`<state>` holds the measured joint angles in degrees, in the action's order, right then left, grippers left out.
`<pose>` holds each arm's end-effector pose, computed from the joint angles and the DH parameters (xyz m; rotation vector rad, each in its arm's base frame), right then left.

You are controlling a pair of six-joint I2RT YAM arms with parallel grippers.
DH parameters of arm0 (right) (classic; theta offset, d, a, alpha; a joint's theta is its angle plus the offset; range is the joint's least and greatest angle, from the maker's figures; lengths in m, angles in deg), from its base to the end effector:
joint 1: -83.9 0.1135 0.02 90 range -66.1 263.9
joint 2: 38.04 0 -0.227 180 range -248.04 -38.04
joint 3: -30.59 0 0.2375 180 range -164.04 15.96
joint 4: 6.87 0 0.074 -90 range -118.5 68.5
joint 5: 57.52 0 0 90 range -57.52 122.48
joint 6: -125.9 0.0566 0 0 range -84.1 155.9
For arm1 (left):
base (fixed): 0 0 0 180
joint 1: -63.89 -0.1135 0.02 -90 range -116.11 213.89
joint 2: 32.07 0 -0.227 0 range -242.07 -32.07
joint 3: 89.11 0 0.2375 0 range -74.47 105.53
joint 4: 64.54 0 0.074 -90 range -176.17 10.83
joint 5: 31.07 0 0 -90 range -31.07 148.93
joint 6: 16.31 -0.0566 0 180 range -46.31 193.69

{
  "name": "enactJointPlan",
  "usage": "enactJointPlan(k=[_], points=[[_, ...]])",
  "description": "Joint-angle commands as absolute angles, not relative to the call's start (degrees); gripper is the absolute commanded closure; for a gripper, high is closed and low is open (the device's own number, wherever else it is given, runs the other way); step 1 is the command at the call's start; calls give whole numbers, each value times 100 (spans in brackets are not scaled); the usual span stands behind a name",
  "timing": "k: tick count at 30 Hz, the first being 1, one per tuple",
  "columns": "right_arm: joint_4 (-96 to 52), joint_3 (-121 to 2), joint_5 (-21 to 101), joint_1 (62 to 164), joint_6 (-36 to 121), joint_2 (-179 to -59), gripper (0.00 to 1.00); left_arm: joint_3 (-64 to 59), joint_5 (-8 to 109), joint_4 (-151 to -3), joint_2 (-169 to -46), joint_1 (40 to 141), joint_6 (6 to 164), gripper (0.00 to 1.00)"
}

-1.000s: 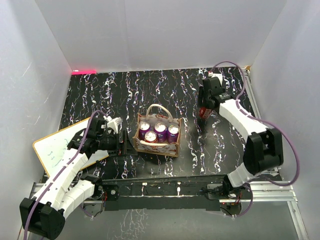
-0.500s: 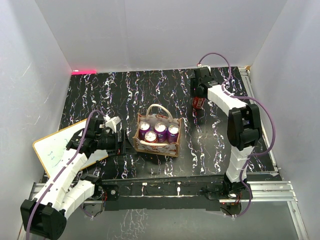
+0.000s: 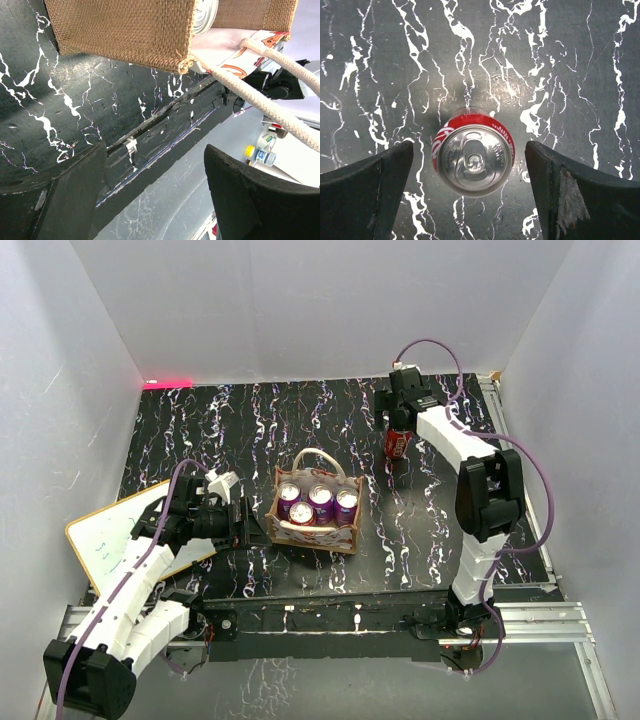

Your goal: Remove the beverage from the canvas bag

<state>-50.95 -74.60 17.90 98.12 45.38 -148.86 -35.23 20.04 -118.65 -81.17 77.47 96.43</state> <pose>0.4109 0.0894 0.2041 0.0133 2.4046 -0.1198 0.1715 -0.0780 0.2153 0.1241 2.4709 -1.1063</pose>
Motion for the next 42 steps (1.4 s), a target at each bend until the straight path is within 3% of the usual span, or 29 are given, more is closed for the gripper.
enactJointPlan(k=[1, 12, 19, 29, 37, 42], points=[[-4895, -7438, 2033, 9800, 4549, -14222, 1, -3549, 1830, -11916, -8146, 7686, 9584, 23], [-3958, -4108, 3534, 9805, 5300, -11617, 1, -3551, 1857, -11904, -8231, 7633, 9615, 23], [-4003, -3028, 4441, 9970, 5705, -10509, 2, -3558, 1882, -11895, -8283, 7625, 9636, 23], [-4940, -3602, 4753, 10994, 5550, -10095, 2, -3562, 2095, -11894, -8197, 7622, 9769, 24], [-5266, -4303, 3783, 11670, 5501, -10302, 6, -3556, 2371, -11872, -7938, 7620, 9956, 24], [-5420, -4847, 2704, 12651, 5932, -10675, 10, -3442, 2587, -11976, -7964, 7628, 9970, 24]])
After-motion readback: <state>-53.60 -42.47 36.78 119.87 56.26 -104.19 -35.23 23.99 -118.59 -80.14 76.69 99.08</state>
